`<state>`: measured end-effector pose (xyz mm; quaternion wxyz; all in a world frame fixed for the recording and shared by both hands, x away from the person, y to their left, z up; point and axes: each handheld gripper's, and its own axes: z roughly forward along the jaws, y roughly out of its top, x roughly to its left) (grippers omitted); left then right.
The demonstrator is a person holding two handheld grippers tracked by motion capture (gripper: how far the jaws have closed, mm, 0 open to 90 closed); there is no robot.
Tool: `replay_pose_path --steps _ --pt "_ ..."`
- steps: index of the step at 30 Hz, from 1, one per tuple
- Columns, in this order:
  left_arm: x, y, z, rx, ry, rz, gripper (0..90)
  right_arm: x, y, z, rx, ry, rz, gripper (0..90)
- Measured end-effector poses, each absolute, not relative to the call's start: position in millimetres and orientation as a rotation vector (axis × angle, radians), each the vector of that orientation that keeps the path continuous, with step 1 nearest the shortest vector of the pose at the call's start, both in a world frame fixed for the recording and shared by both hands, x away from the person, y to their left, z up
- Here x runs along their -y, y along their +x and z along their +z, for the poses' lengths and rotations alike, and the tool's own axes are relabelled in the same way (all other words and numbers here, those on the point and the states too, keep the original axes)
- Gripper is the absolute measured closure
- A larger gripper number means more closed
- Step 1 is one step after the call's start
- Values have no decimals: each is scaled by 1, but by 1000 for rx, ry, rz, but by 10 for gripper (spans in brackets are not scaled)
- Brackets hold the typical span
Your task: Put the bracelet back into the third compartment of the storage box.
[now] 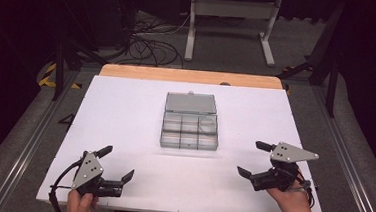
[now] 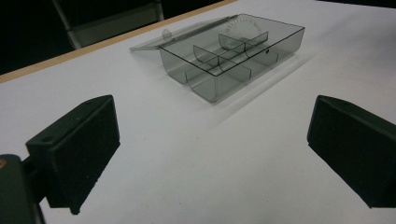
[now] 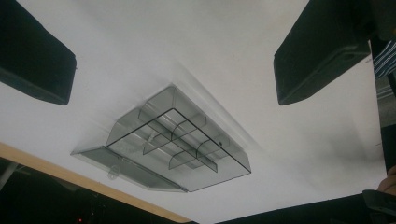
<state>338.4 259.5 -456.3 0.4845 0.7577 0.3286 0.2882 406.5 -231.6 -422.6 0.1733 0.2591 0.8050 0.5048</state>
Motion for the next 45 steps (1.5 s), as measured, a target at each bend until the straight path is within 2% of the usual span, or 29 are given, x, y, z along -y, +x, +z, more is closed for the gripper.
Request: replay_pose_path --steps 20,35,45 --pt "-260 338 -456 -798 1847 702 29 247 401 -472 -2332 837 1415 1" --pt "-260 339 -457 -786 1857 696 29 250 399 -490 -2356 867 1365 1" --pt "-262 340 -459 -800 1860 677 30 250 400 -485 -2337 889 1367 1"
